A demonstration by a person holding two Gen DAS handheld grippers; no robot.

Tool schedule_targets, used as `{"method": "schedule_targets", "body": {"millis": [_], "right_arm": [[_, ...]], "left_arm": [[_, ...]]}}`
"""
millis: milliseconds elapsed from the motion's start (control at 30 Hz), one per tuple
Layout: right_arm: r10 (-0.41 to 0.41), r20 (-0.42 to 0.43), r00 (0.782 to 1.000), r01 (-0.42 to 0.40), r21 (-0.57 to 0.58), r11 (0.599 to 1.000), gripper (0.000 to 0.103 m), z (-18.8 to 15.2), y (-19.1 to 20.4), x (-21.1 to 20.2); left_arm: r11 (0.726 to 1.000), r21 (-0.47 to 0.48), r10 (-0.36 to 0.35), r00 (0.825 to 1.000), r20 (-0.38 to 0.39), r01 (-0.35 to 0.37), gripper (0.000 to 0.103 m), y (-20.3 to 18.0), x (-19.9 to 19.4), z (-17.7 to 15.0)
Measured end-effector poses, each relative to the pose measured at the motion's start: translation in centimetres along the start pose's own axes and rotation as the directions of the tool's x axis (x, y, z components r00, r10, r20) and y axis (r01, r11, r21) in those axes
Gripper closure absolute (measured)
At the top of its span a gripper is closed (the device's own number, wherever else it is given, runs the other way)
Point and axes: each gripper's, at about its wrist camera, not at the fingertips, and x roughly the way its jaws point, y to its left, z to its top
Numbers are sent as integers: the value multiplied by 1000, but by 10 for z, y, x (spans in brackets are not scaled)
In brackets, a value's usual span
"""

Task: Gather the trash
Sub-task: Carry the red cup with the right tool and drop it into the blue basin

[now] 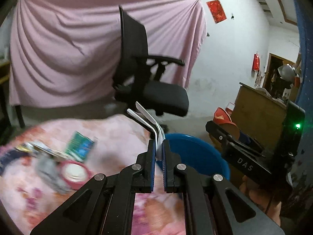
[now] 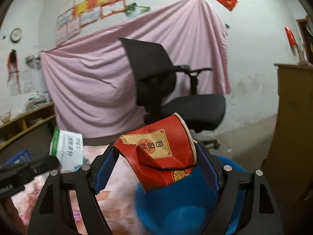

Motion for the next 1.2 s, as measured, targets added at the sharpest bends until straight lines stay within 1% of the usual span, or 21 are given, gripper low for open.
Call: {"method": "schedule_targets", "body": {"millis": [33, 133, 233, 333, 400, 533, 567, 600, 667, 767, 833, 900, 967, 1000, 1067, 1133, 1167, 1200], "right_arm": [[-8, -13, 1000, 9, 19, 1000, 24, 0, -8, 4], [-34, -56, 998, 37, 49, 998, 24, -4, -26, 11], [-49, -90, 995, 56, 73, 996, 24, -9, -40, 15], [-22, -151, 988, 43, 132, 990, 24, -15, -55, 23], [-2, -176, 984, 33, 170, 985, 24, -16, -61, 26], [20, -195, 981, 26, 229, 973, 23, -19, -71, 28], [19, -196, 980, 28, 232, 972, 22, -19, -71, 27], [17, -196, 980, 30, 232, 972, 21, -19, -71, 27], [9, -199, 980, 36, 223, 974, 20, -19, -70, 26], [-3, -193, 981, 44, 207, 977, 19, -18, -67, 25], [-10, -182, 983, 47, 200, 979, 16, -16, -65, 26], [-22, -148, 989, 48, 177, 983, 12, -13, -60, 20], [-29, -117, 993, 47, 154, 987, 2, -9, -55, 16], [-28, -86, 996, 39, 138, 990, 0, -6, -51, 11], [-18, -35, 999, 22, 116, 993, 0, -2, -42, 5], [-9, 12, 1000, 8, 88, 996, 0, 2, -31, -2], [-4, 26, 1000, 2, 76, 997, 0, 4, -26, -4], [8, 52, 999, -10, 52, 999, 0, 6, -18, -9]], "left_arm": [[1000, -20, -12, 1000, -14, 11, 99, 0, 7, 1], [990, -131, -58, 995, -84, 47, 99, 2, 38, 7], [980, -193, -84, 987, -135, 57, 99, 3, 62, 9], [978, -201, -95, 980, -177, 59, 98, -1, 75, 13], [982, -183, -90, 979, -184, 55, 96, -3, 79, 15], [989, -143, -70, 976, -206, 41, 93, -5, 82, 11], [988, -148, -73, 976, -203, 43, 89, -2, 80, 12], [988, -149, -72, 977, -199, 43, 82, -5, 78, 9], [987, -153, -66, 982, -175, 39, 73, -4, 76, 8], [987, -157, -48, 987, -152, 24, 72, -2, 68, 9], [987, -163, -39, 989, -139, 16, 72, 0, 62, 10], [988, -154, -14, 994, -111, -3, 65, 3, 52, 11], [990, -138, 33, 998, -57, -41, 64, 5, 37, 12], [989, -132, 60, 998, -25, -62, 64, 5, 31, 14], [987, -129, 98, 995, 29, -94, 63, 10, 16, 14], [983, -140, 134, 988, 75, -122, 54, 15, 3, 14], [979, -151, 156, 982, 105, -139, 48, 20, -7, 13], [975, -160, 174, 976, 128, -153, 44, 24, -15, 14]]}}
